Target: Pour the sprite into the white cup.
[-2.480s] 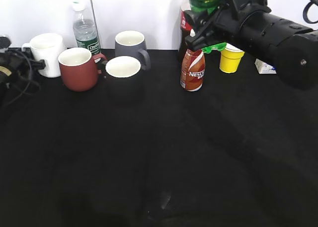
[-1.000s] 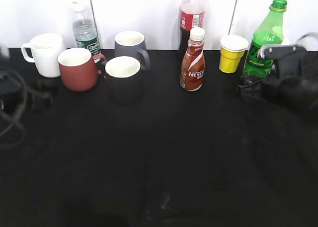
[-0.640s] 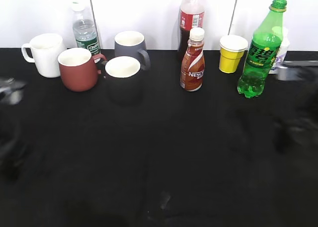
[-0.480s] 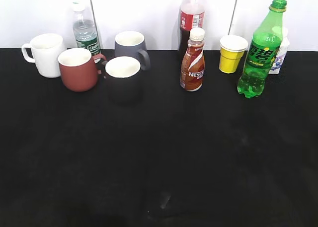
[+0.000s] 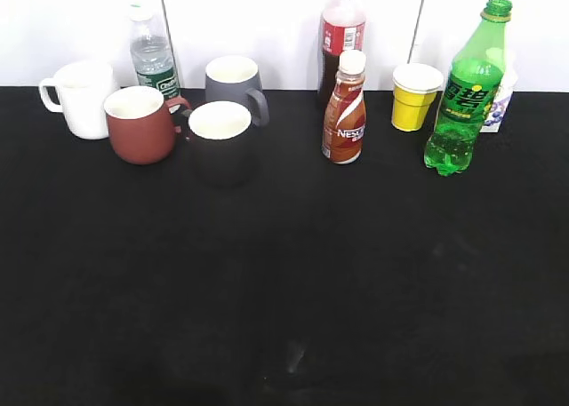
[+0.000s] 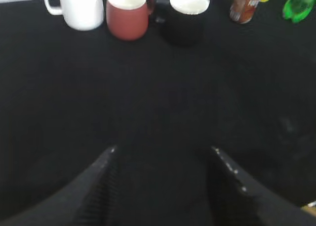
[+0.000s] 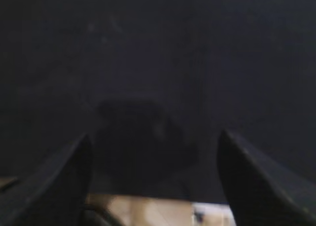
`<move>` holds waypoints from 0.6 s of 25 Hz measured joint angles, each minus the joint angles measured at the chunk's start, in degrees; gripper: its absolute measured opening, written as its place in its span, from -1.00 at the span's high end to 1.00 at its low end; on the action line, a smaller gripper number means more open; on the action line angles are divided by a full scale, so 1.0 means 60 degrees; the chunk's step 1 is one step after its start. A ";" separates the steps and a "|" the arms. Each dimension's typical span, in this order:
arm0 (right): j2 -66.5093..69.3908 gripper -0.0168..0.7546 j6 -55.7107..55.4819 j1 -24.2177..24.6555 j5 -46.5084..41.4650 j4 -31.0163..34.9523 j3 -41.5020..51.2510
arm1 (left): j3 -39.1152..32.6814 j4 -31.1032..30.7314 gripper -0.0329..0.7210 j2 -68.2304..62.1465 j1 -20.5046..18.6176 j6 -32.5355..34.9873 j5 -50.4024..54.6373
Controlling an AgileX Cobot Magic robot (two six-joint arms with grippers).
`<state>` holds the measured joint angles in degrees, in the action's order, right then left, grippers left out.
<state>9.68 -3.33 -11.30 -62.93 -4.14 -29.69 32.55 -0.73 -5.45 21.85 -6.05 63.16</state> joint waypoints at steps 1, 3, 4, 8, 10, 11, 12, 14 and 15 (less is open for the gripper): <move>-0.0010 -0.57 0.0041 0.0000 0.0270 0.0058 0.0154 | -0.0267 0.0000 -0.23 0.0000 0.0000 0.0025 -0.0220; -0.0029 -0.56 0.0090 0.0000 0.0374 0.0076 0.0207 | -0.0329 0.0000 -0.23 0.0000 0.0000 0.0044 -0.0413; -0.0029 -0.56 0.0090 0.0000 0.0377 0.0080 0.0207 | -0.0329 0.0000 -0.23 0.0000 0.0000 0.0064 -0.0427; -0.0029 -0.56 0.0102 0.0000 0.0385 0.0111 0.0218 | -0.0340 0.0008 -0.23 0.0000 0.0000 0.0064 -0.0427; -0.0029 -0.57 0.0102 0.0000 0.0388 0.0111 0.0218 | -0.0340 0.0008 -0.23 0.0000 0.0000 0.0064 -0.0427; -0.0029 -0.57 0.0102 0.0000 0.0388 0.0111 0.0218 | -0.0340 0.0008 -0.23 0.0000 0.0000 0.0064 -0.0427; -0.0029 -0.57 0.0102 0.0000 0.0396 0.0111 0.0218 | -0.0343 0.0008 -0.23 0.0000 0.0000 0.0064 -0.0427; -0.0188 -0.57 0.0109 0.0060 0.0396 0.0111 0.0218 | -0.0343 0.0008 -0.23 0.0021 -0.0313 0.0064 -0.0427; -0.0233 -0.57 0.0109 0.0296 0.0396 0.0111 0.0218 | -0.0343 0.0008 -0.23 0.0055 -0.0849 0.0064 -0.0435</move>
<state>8.28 -2.68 -9.52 -60.55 -3.48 -28.38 30.49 -0.68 -5.12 16.75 -5.66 60.55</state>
